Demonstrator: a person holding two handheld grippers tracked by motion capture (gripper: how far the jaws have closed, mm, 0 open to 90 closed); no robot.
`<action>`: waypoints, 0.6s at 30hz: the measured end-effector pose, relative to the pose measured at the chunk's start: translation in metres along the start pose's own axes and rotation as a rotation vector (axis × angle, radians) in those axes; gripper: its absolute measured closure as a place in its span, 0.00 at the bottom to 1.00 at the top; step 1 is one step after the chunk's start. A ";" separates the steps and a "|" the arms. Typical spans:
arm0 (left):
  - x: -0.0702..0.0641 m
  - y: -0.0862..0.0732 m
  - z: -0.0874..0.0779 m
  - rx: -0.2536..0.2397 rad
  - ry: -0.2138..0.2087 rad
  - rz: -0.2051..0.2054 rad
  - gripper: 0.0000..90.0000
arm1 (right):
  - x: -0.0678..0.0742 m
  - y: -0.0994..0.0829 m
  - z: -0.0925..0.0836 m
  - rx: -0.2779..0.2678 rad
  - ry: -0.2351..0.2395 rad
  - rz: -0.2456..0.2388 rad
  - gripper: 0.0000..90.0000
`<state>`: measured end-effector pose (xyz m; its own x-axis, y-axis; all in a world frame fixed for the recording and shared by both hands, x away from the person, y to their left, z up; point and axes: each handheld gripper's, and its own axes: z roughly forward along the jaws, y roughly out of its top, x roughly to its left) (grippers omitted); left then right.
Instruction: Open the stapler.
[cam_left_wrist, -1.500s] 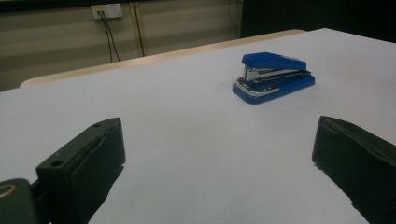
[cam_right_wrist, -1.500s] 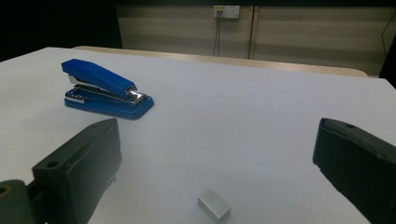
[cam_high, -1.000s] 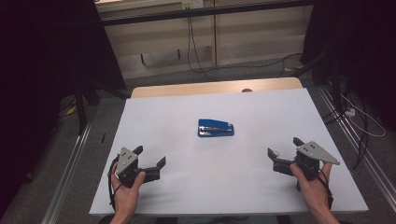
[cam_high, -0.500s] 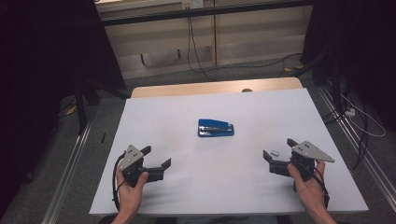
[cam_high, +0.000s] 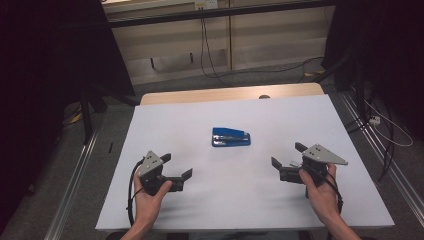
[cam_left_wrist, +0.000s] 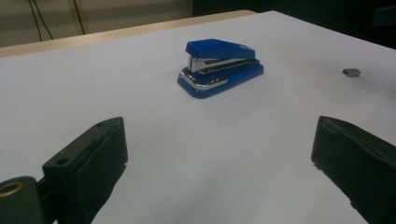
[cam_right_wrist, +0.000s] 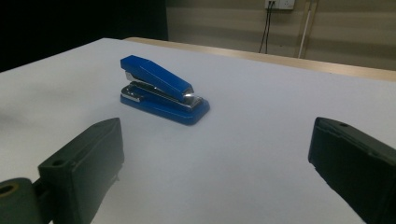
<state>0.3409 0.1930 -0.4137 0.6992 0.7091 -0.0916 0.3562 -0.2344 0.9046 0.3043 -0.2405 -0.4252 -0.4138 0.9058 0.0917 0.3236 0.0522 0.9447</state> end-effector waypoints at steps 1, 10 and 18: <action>0.000 0.002 0.002 -0.003 -0.005 0.007 0.04 | 0.000 0.000 0.000 0.000 0.000 0.000 0.03; 0.005 0.015 0.019 -0.022 -0.005 0.037 0.04 | 0.004 0.006 0.015 -0.018 -0.010 0.009 0.01; 0.013 0.029 0.030 -0.045 0.002 0.046 0.04 | 0.008 0.007 0.023 -0.008 0.082 -0.021 0.02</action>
<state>0.3786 0.1754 -0.4011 0.7132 0.6993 -0.0488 0.2956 -0.2369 0.9255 0.3230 -0.2228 -0.4251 -0.4890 0.8669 0.0966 0.3074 0.0676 0.9492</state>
